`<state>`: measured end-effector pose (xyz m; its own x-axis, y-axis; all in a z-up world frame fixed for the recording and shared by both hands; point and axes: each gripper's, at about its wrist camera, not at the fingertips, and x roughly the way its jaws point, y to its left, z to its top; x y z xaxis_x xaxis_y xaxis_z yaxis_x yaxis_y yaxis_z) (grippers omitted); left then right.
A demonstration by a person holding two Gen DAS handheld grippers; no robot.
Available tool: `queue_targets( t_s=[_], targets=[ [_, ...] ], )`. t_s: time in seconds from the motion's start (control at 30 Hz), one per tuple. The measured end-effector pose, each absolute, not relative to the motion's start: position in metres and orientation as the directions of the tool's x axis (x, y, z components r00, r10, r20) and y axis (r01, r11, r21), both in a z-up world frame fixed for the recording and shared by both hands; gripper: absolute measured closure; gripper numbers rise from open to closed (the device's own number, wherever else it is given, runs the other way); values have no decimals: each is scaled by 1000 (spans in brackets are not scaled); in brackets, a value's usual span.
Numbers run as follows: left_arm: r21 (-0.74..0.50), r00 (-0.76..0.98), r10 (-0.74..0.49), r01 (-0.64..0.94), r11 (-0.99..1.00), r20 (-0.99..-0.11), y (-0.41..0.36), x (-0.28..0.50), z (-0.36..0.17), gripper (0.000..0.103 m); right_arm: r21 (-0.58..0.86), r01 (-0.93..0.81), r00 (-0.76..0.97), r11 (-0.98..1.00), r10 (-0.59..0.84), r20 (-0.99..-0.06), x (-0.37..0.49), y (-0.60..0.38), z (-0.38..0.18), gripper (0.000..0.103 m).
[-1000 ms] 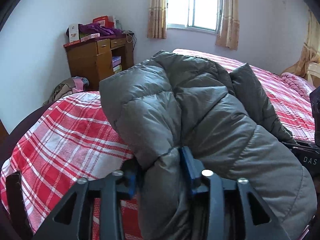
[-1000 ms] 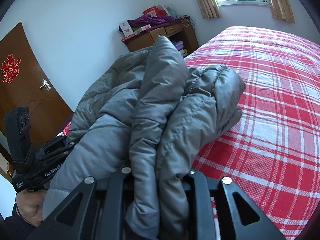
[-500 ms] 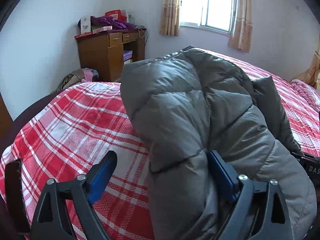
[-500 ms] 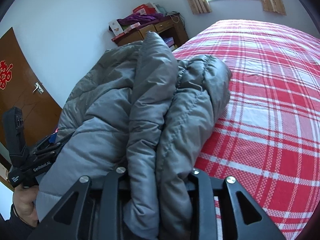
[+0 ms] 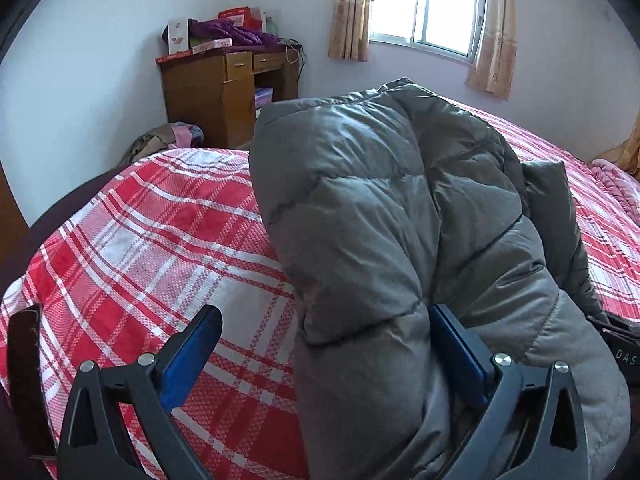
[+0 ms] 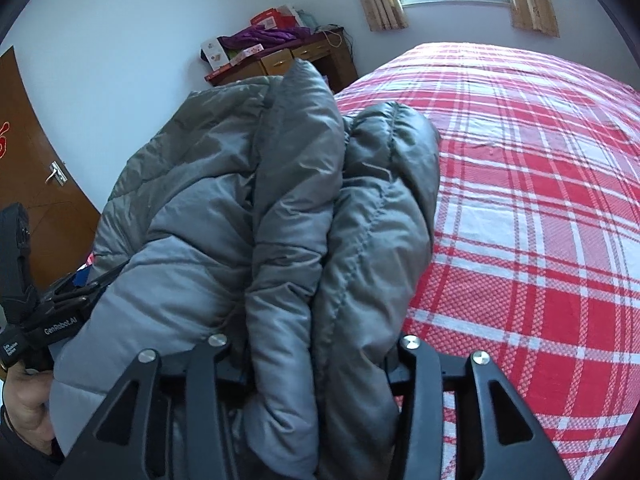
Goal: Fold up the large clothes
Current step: 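Lower the held jacket bundle toward the bed edge with both grippers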
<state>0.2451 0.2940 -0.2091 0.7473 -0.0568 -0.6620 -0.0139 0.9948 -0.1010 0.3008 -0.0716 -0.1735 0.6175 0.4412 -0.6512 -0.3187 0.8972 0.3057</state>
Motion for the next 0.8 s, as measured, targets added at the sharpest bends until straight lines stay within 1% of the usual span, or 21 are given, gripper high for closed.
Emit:
queue_targets(
  t_s=[0.13, 0.23, 0.3, 0.37, 0.8],
  targets=[
    [-101, 742, -57, -15, 995, -668, 293, 246, -210, 1, 325, -304, 614, 896, 445, -652, 303, -77, -180, 53],
    [-91, 742, -48, -18, 996, -669, 291, 246, -210, 1, 307, -303, 620, 902, 431, -656, 303, -74, -180, 53],
    [-89, 741, -45, -20, 996, -670, 291, 246, -210, 1, 302, -296, 622, 906, 423, -659, 303, -73, -181, 51],
    [-88, 742, -44, -21, 996, -669, 291, 246, -211, 1, 304, -288, 623, 908, 419, -661, 304, -73, -182, 46],
    [-102, 739, -50, -26, 995, -672, 292, 246, -211, 1, 304, -282, 623, 910, 415, -663, 307, -74, -185, 44]
  ],
)
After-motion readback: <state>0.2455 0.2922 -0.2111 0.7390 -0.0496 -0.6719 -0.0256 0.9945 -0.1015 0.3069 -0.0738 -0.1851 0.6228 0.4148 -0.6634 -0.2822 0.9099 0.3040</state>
